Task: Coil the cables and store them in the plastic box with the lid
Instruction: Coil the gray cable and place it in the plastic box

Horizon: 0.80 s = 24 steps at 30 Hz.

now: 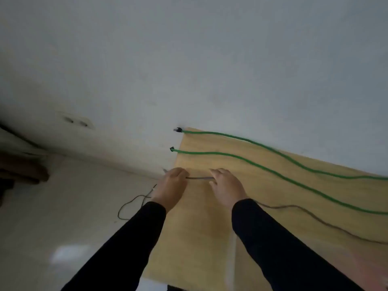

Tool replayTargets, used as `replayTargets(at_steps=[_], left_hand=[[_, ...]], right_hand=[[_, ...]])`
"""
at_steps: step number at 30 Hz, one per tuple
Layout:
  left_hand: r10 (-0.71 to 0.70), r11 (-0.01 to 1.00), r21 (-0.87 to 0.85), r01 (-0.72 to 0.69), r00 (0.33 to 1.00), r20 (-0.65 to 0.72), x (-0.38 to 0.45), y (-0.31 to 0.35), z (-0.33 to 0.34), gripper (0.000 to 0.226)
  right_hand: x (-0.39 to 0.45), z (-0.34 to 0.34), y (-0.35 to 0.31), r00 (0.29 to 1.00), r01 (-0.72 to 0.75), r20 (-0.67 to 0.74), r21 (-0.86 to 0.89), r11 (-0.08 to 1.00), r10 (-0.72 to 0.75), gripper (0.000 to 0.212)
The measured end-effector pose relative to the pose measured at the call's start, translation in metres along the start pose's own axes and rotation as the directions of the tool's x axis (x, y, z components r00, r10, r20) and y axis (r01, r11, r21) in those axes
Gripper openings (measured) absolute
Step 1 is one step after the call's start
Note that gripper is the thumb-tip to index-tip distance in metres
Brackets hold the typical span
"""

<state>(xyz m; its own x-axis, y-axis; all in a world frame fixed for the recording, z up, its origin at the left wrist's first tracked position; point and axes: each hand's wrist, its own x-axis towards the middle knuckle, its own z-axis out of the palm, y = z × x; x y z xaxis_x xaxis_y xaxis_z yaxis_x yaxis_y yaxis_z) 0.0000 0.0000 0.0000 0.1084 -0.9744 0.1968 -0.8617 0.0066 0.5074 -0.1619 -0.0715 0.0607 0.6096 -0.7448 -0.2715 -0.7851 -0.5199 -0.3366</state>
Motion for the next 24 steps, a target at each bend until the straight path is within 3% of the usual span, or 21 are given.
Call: replayTargets(at_steps=[1, 4, 8, 11, 18, 21, 24], left_hand=[[-0.021, 1.000, -0.015, 0.021, 1.000, -0.004, 0.002, -0.003, 0.002, 0.006], [-0.074, 0.997, -0.034, 0.074, 0.997, -0.003, 0.008, -0.006, 0.001, 0.025], [-0.083, 0.987, -0.140, 0.077, 0.996, -0.034, 0.026, 0.001, -0.016, 0.009], [-0.115, 0.967, -0.235, 0.100, 0.992, -0.052, 0.047, 0.015, -0.034, 0.014], [0.052, 0.885, -0.465, -0.027, 0.998, 0.042, 0.090, 0.081, -0.057, 0.018], [0.110, 0.842, -0.529, -0.103, 0.994, -0.018, 0.102, 0.117, -0.065, 0.019], [0.051, 0.776, -0.625, -0.085, 0.996, -0.072, 0.113, 0.149, -0.076, 0.026]], right_hand=[[0.002, 0.000, 0.000, 1.000, -0.018, -0.005, -0.009, 1.000, 0.018, 0.041], [0.006, 0.000, 0.003, 0.995, -0.036, -0.092, 0.019, 0.999, 0.038, 0.037], [0.008, -0.018, 0.008, 0.977, -0.051, -0.200, 0.145, 0.988, 0.080, 0.032], [0.003, -0.043, 0.013, 0.957, -0.036, -0.272, 0.241, 0.970, 0.103, 0.028], [-0.015, -0.113, 0.019, 0.881, 0.081, -0.473, 0.202, 0.976, 0.024, 0.022], [-0.025, -0.142, 0.024, 0.847, 0.125, -0.531, 0.214, 0.969, 0.008, 0.022], [-0.036, -0.171, 0.034, 0.802, 0.165, -0.597, 0.263, 0.951, 0.026, 0.021]])
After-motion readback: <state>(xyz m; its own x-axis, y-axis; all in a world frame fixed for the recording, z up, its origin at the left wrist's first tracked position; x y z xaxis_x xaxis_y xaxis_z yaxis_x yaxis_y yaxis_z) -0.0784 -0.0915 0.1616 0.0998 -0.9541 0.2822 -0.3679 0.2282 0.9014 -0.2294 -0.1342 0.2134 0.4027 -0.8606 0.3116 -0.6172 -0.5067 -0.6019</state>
